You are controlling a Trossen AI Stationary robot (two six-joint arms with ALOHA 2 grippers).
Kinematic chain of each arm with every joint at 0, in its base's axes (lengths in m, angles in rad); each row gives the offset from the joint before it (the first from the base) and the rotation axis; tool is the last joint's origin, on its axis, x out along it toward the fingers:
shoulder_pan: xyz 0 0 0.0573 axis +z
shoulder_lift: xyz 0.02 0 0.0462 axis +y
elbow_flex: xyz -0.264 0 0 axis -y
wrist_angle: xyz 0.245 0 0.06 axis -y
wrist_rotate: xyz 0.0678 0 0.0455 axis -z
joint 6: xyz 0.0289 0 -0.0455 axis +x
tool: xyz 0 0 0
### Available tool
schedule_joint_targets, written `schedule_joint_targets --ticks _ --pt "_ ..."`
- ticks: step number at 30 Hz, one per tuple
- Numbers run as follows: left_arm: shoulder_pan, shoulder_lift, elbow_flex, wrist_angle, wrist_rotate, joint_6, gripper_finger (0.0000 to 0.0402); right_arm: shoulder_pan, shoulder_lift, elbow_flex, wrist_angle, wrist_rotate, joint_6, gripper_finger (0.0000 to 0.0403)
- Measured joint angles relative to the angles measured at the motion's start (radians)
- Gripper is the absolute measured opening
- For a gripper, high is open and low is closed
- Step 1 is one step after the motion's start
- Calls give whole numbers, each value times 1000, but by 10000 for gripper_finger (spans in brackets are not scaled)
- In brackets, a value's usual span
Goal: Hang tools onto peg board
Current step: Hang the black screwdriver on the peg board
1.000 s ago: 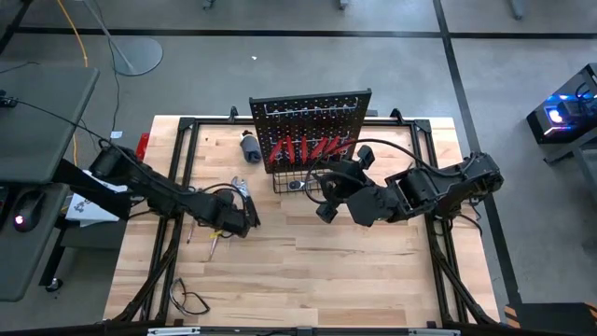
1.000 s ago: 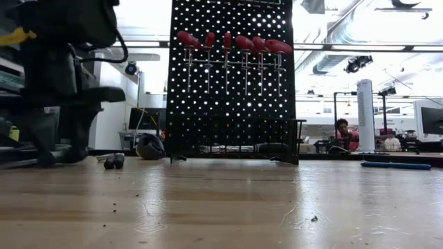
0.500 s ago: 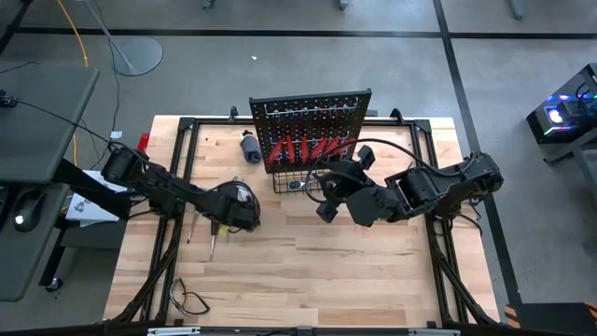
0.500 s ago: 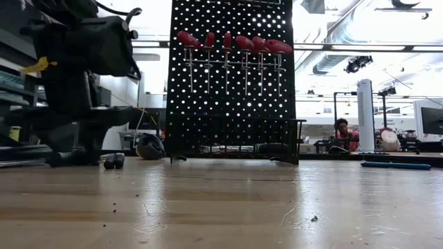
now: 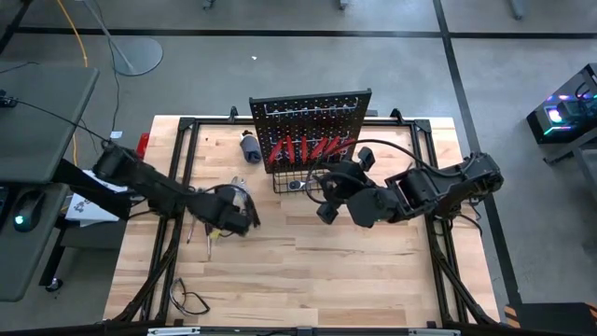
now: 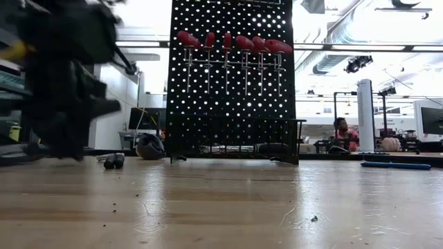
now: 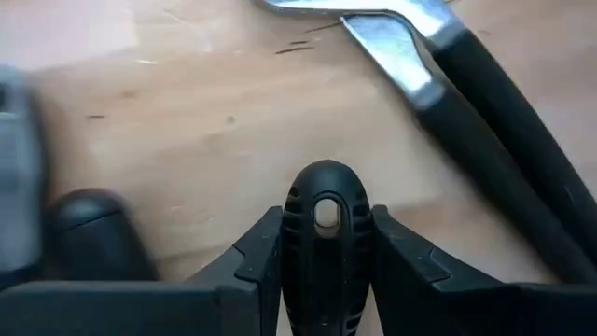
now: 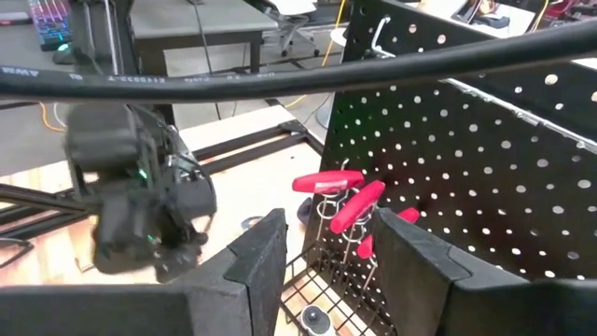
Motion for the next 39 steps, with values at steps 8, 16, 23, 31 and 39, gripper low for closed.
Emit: schedule_joint_targets --ticks 8,16,23,31,39 --pt "-152 -297 69 -65 -175 -17 107 6 -7 0 1 14 -1 151" --pt "-141 -471 271 446 -463 679 107 43 -47 0 10 37 -2 151" --pt "56 -381 488 920 -317 1370 107 133 -147 0 60 178 -3 151" --pt "268 -249 638 970 -156 1512 107 196 -184 0 62 286 -10 151" --pt "368 -213 636 1049 -193 1546 107 197 -172 0 61 286 -8 151"
